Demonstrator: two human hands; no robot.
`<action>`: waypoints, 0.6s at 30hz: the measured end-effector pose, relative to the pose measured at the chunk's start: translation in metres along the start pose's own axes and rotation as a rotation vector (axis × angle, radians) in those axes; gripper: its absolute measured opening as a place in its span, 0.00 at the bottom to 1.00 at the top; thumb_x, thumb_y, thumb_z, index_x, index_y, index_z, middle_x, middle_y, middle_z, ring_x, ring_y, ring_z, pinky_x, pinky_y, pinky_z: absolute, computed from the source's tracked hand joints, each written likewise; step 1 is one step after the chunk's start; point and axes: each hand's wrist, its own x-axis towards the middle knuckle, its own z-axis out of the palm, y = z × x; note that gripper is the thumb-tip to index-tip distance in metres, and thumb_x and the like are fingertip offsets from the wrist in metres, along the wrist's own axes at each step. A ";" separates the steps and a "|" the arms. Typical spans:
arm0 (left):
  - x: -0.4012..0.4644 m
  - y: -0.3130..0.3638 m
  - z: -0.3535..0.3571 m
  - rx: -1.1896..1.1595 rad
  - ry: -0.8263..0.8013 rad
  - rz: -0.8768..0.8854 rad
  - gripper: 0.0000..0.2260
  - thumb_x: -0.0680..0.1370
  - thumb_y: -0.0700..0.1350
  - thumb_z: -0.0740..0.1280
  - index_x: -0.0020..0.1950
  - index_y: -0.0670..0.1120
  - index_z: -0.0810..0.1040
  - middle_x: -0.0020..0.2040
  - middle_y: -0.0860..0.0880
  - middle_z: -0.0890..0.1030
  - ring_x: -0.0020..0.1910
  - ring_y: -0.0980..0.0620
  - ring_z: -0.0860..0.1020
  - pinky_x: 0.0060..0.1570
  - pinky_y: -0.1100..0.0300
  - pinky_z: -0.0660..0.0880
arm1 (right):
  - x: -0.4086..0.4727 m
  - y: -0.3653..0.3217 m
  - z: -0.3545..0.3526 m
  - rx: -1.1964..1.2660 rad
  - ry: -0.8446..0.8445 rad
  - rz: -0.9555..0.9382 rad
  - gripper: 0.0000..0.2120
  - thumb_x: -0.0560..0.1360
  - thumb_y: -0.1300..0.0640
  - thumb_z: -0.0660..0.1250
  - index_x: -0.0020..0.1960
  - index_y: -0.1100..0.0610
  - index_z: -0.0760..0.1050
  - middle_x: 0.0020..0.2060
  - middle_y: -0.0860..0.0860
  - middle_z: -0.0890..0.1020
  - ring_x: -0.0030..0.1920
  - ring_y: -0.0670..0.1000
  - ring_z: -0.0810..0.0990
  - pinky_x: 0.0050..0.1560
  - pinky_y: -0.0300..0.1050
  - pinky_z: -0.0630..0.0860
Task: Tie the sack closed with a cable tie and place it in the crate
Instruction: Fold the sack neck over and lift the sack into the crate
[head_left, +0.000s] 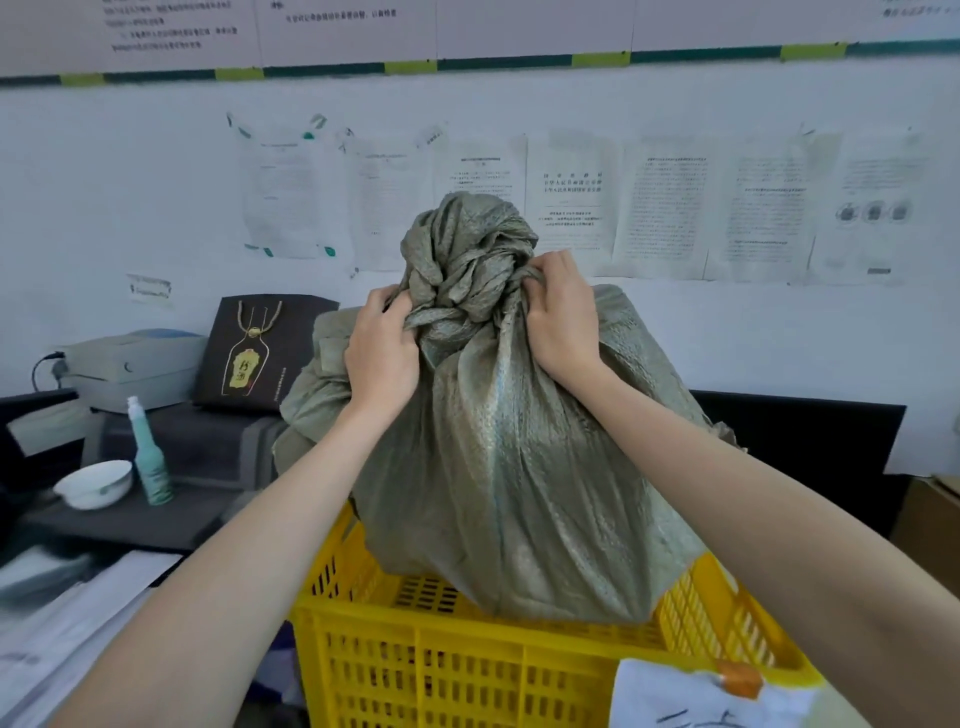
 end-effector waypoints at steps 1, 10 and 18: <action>-0.001 -0.001 -0.002 0.001 -0.003 -0.001 0.20 0.74 0.31 0.57 0.63 0.43 0.75 0.65 0.45 0.73 0.62 0.43 0.72 0.53 0.49 0.72 | 0.000 -0.002 0.001 0.002 -0.003 0.003 0.08 0.79 0.62 0.57 0.53 0.63 0.73 0.51 0.57 0.76 0.50 0.56 0.74 0.46 0.50 0.70; 0.018 0.019 -0.005 0.089 -0.040 0.144 0.20 0.74 0.32 0.58 0.63 0.45 0.77 0.66 0.45 0.73 0.63 0.43 0.71 0.50 0.51 0.71 | 0.013 0.003 -0.016 0.114 0.091 0.156 0.07 0.78 0.65 0.58 0.51 0.66 0.73 0.49 0.60 0.78 0.48 0.53 0.72 0.43 0.38 0.61; 0.060 0.055 -0.013 0.222 -0.038 0.274 0.17 0.75 0.31 0.57 0.60 0.43 0.76 0.62 0.42 0.74 0.58 0.40 0.72 0.43 0.50 0.70 | 0.034 0.009 -0.030 0.231 0.243 0.309 0.07 0.77 0.65 0.58 0.50 0.65 0.74 0.46 0.56 0.78 0.46 0.51 0.71 0.39 0.38 0.60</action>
